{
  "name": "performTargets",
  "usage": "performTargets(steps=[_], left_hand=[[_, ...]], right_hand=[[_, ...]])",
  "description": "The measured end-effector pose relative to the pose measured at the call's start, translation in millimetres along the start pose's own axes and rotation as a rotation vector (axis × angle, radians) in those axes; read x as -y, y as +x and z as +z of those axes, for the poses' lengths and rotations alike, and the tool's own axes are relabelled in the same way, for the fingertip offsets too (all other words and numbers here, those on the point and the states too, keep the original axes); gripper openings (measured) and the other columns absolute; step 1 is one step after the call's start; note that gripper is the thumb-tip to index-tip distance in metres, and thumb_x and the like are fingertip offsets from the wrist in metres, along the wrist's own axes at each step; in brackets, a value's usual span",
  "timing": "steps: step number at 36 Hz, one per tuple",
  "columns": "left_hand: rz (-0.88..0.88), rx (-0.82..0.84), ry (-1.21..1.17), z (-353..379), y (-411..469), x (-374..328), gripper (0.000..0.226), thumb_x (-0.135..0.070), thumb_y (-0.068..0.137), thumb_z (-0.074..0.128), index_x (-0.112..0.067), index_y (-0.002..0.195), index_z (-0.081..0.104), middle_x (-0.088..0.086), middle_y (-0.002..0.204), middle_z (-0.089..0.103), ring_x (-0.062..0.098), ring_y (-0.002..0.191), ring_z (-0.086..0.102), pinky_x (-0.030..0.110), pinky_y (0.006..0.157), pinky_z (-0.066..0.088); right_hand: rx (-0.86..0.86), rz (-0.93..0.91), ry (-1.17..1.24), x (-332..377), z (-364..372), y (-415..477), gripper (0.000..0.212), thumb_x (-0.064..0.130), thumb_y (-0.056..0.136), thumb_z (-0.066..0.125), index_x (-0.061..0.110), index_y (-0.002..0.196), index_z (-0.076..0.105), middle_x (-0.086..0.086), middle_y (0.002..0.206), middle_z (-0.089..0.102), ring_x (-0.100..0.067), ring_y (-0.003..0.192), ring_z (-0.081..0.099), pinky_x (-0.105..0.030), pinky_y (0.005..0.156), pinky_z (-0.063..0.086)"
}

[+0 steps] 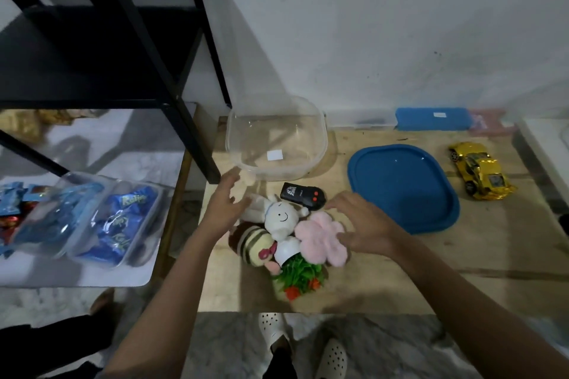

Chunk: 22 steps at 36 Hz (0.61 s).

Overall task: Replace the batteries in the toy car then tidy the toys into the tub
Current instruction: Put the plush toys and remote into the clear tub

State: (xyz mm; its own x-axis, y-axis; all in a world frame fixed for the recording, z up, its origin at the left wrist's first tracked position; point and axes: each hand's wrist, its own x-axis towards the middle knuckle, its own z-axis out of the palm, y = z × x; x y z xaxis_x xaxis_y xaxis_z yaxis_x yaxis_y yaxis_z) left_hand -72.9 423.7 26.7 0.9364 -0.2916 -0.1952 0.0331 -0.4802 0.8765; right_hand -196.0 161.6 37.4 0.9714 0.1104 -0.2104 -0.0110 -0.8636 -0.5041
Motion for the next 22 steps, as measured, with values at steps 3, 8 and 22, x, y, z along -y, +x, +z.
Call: performTargets(steps=[3,8,22], left_hand=[[0.075,0.211,0.333,-18,-16,12,0.072,-0.007,0.087,0.062,-0.018,0.148,0.025,0.002,0.154,0.023,0.019,0.141,0.022,0.035,0.113,0.026],[0.091,0.513,0.697,-23,-35,4,0.099,-0.015,0.082,0.069,-0.024,0.149,-0.003,0.0,0.158,-0.006,0.021,0.145,-0.011,0.035,0.116,0.009],[0.195,0.665,0.845,6,-11,8,0.132,-0.045,0.058,0.085,-0.033,0.148,-0.011,-0.001,0.157,-0.018,0.023,0.141,-0.024,0.052,0.115,-0.001]], right_hand=[[0.273,-0.045,-0.087,13,4,12,0.092,0.023,0.066,0.07,0.029,0.142,0.02,0.005,0.143,0.023,-0.018,0.123,0.033,-0.033,0.093,0.039],[0.449,-0.012,-0.247,26,15,28,0.117,0.02,0.062,0.078,0.033,0.146,-0.002,0.001,0.152,0.008,-0.028,0.134,0.025,-0.04,0.097,0.042],[0.41,0.087,0.064,12,18,34,0.083,0.023,0.061,0.079,0.024,0.134,0.039,-0.001,0.127,0.044,-0.02,0.117,0.045,-0.041,0.095,0.044]])
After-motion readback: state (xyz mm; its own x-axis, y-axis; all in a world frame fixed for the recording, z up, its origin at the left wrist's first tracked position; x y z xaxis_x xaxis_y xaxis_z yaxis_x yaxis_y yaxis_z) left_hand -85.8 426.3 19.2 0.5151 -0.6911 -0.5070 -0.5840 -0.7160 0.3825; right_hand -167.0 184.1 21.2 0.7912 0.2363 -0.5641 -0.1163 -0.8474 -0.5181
